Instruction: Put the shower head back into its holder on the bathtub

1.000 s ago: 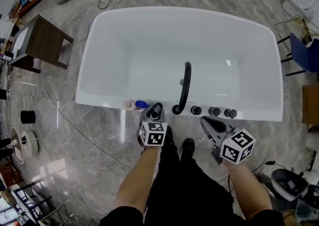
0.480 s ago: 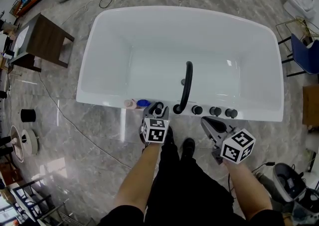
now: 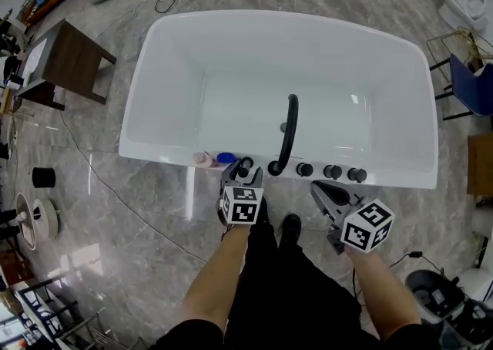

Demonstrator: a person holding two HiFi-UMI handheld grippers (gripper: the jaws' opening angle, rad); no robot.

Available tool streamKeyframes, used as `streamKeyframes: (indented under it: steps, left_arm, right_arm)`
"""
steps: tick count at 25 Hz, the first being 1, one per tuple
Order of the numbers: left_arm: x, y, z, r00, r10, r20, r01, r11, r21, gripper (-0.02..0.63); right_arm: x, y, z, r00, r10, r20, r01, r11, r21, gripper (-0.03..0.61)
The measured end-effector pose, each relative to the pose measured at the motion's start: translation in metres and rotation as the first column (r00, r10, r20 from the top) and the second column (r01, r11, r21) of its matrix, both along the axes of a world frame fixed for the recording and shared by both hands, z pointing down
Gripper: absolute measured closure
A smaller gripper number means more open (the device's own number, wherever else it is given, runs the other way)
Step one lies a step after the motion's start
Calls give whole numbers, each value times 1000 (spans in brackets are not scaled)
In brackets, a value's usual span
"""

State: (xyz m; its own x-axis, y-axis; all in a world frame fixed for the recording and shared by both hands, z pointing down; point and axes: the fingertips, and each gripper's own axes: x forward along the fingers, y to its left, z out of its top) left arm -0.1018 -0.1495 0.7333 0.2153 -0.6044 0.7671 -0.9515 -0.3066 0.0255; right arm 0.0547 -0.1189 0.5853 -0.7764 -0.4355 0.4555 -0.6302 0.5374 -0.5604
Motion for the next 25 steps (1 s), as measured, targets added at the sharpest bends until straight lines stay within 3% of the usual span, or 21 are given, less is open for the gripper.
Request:
streamKeyframes:
  steps: [15,22,25]
  left_arm:
    - [-10,12,-39,1000,-15,1,15,997,71,363]
    - [-7,22,-91,998,6,-61,3,989,151,366]
    - [-4,26,-120,996,17,-83,0,980,198,415]
  right_arm:
    - [-4,-1,-12,999,-11,33,10,1000,28,561]
    - [-18,-1,-39,996,-30,79,24,997,74,561]
    - [-17,-1,-54,995,-39,96,30,995,96,561]
